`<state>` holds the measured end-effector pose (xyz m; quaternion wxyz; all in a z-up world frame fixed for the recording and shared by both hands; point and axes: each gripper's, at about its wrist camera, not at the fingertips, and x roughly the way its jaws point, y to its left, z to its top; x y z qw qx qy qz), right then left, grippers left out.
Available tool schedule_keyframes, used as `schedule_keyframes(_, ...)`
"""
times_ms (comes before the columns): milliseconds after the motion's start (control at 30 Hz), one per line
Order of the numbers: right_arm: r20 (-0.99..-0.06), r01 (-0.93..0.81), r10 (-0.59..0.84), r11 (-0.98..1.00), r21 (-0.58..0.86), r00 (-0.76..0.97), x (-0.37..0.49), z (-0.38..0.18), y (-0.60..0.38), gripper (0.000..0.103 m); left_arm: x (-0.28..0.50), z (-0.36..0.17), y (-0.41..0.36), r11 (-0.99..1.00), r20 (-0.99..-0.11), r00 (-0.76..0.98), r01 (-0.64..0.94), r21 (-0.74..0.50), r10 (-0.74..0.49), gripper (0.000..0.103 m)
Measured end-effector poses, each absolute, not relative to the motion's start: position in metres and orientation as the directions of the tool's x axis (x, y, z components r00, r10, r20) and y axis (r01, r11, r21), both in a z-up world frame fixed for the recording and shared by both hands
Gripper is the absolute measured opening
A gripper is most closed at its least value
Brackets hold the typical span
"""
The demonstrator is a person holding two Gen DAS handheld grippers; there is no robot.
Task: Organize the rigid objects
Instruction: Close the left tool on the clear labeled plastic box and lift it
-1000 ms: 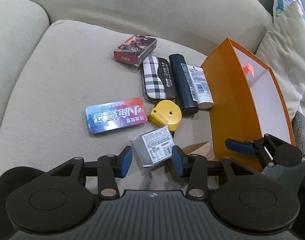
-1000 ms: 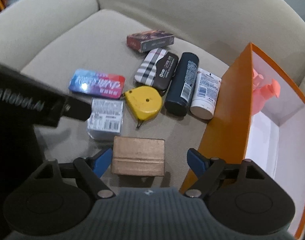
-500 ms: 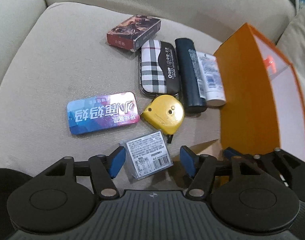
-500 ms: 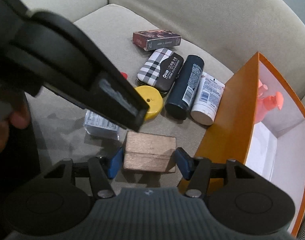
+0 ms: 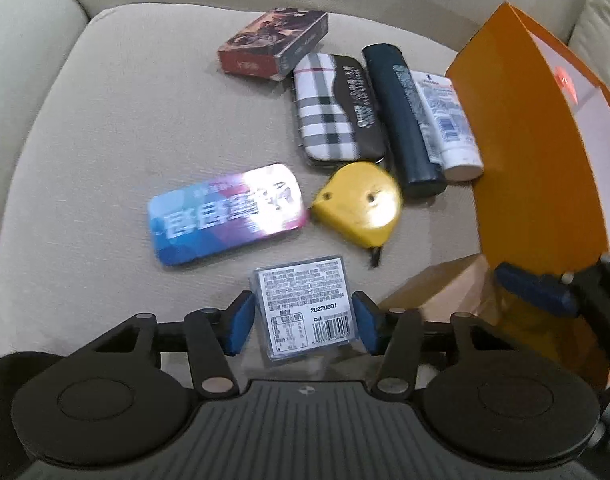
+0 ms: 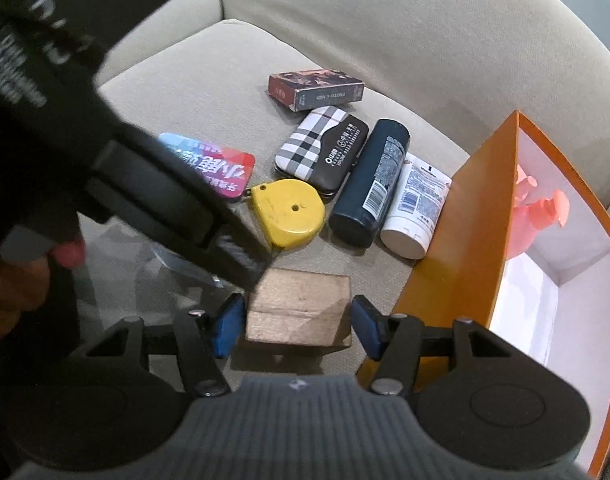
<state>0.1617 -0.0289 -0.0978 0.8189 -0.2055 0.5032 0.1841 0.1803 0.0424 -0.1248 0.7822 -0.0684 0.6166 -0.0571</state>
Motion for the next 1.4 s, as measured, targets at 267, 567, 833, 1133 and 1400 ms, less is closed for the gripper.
schedule_keyframes(267, -0.914, -0.579, 0.115, 0.802, -0.146, 0.389, 0.161, -0.098, -0.030, 0.063, 0.163, -0.123, 0.074, 0.970, -0.931, 0.275, 0.027, -0.243, -0.241, 0.057)
schedule_keyframes(567, -0.953, -0.573, 0.035, 0.805, -0.151, 0.301, 0.176, -0.114, -0.019, 0.063, 0.158, -0.120, 0.081, 0.962, -0.917, 0.295, 0.032, -0.273, -0.270, 0.057)
schedule_keyframes(833, -0.968, -0.594, 0.061, 0.798, -0.100, 0.244, 0.181, -0.098, -0.006, 0.062, 0.156, -0.117, 0.089, 0.951, -0.897, 0.323, 0.046, -0.304, -0.302, 0.056)
schedule_keyframes(1133, -0.966, -0.563, 0.114, 0.826, -0.037, 0.231, 0.209, -0.119, 0.010, 0.061, 0.158, -0.124, 0.097, 0.951, -0.908, 0.301, -0.010, -0.309, -0.292, 0.055)
schedule_keyframes(1400, -0.963, -0.497, 0.149, 0.868, 0.020, 0.222, 0.206, -0.121, -0.002, 0.072, 0.158, -0.125, 0.096, 0.953, -0.910, 0.298, -0.007, -0.303, -0.287, 0.055)
